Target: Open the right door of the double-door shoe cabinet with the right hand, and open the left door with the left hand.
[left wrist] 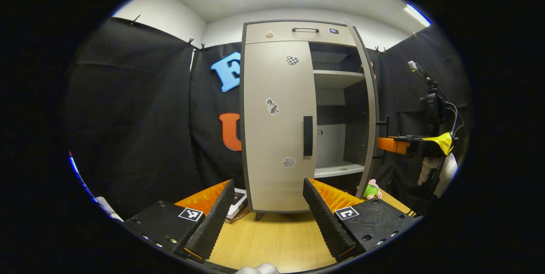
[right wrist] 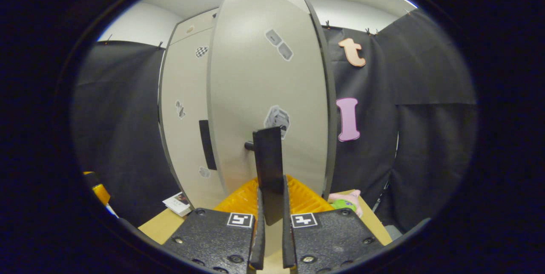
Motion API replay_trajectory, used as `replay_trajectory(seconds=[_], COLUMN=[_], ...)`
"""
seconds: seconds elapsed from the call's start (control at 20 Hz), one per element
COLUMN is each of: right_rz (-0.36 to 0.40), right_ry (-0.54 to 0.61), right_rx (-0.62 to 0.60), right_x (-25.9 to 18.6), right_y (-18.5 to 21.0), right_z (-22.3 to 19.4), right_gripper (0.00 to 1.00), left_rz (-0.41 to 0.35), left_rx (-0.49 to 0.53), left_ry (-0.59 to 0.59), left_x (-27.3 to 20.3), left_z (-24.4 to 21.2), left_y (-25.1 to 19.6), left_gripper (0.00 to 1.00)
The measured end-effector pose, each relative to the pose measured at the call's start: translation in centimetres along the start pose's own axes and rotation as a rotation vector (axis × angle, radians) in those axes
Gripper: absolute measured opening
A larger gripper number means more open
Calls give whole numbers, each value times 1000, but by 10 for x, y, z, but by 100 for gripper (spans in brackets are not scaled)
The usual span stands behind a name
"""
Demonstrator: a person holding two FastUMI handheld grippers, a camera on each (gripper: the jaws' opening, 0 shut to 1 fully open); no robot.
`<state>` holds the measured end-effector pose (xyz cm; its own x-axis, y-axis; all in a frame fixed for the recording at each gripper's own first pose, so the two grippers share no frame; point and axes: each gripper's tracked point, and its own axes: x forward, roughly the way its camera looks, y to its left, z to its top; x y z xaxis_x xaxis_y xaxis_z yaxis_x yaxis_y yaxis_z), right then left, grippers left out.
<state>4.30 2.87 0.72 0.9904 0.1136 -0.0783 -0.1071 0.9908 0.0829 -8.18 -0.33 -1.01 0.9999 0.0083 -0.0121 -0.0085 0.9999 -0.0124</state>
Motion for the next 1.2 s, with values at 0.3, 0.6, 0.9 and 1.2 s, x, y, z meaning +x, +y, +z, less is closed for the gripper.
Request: replay_trajectory(seconds=[0.3, 0.6, 0.9, 1.2], right_rz=[-40, -85, -85, -107], right_ry=[1, -5, -1, -4], right_rx=[-3, -12, -17, -21], right_x=[-19, -25, -24, -26], right_y=[-46, -95, -120, -122], right_z=[1, 6, 5, 6], right_gripper=[12, 4, 4, 4], left_rz=[-60, -107, -99, -69], left_rx=[-1, -9, -13, -8], left_ry=[5, 4, 6, 25], left_x=[5, 2, 3, 8], left_z=[1, 6, 6, 0], left_y=[-47, -84, -89, -74], left_gripper=[96, 96, 96, 96])
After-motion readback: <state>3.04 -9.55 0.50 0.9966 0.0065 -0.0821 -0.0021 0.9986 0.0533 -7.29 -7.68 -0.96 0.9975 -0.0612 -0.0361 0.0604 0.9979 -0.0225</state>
